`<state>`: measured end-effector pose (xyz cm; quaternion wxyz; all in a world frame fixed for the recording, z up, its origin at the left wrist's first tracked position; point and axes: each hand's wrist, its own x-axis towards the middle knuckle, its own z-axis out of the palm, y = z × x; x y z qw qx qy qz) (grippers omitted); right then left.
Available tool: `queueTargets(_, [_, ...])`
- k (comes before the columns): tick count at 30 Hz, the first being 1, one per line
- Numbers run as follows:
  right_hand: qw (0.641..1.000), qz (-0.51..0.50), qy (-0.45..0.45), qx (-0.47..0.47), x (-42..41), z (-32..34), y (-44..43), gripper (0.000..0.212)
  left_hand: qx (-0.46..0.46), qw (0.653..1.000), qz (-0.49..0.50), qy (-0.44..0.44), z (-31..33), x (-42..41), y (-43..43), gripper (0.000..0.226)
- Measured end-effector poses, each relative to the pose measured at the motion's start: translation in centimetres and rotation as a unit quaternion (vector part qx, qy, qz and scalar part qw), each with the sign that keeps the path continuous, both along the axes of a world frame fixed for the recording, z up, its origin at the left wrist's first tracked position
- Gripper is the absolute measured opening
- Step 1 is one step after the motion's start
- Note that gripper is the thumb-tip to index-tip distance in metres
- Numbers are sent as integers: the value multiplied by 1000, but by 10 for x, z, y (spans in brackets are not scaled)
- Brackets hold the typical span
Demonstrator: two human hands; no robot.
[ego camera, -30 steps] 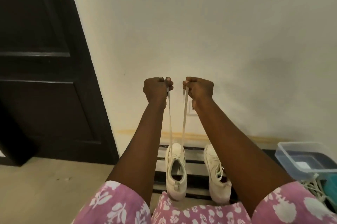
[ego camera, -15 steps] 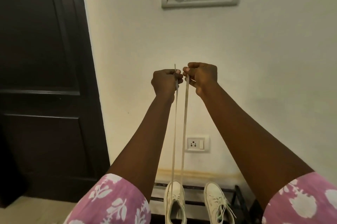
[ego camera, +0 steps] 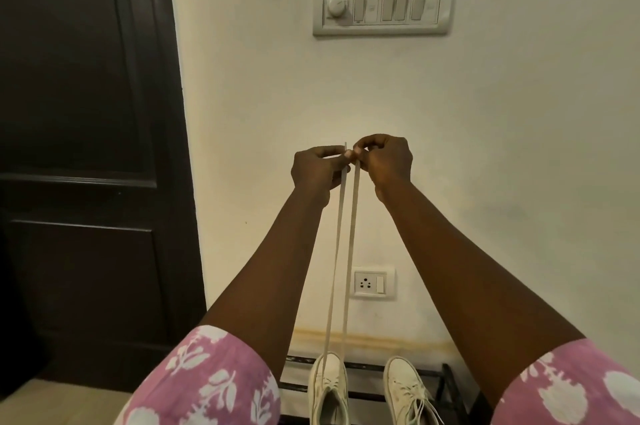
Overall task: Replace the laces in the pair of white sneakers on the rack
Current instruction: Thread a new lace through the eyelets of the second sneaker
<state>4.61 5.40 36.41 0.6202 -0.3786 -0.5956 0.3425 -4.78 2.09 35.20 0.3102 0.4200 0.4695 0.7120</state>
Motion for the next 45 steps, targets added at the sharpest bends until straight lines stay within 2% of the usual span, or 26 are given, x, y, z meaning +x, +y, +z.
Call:
queueTargets(5, [993,88,47,-58,7,-5,1,8,18,1000,0,1,-2,2,2,11])
queueTargets(11, [974,147,127,-118,11,-5,3,10,20,1000,-19,4,-5,6,5,17])
queueTargets(20, [965,167,170,-110,13,-11,5,7,21,999,-15,27,-4,6,6,19])
queueTargets(24, [964,177,168,-102,13,-11,5,13,24,999,-3,40,-6,7,9,16])
queueTargets(28, [987,112,75,-91,13,-21,11,14,10,996,50,69,-18,-1,15,12])
queueTargets(30, [997,47,-13,-65,16,-33,16,18,-21,986,102,127,-32,-11,20,6])
queueTargets(33, [992,-16,-98,-77,21,-67,24,31,-92,959,162,213,-63,-25,27,13])
queueTargets(37, [970,-49,-209,-118,25,-139,40,28,-173,931,183,264,-125,-43,40,14])
queueTargets(41, [917,-56,-376,-121,21,-230,55,19,-241,916,176,267,-210,-52,54,20])
queueTargets(43, [900,-37,-415,-130,20,-264,57,19,-261,918,164,249,-244,-54,53,21])
queueTargets(45, [895,-11,-417,-156,17,-297,61,23,-291,916,143,236,-280,-54,55,20])
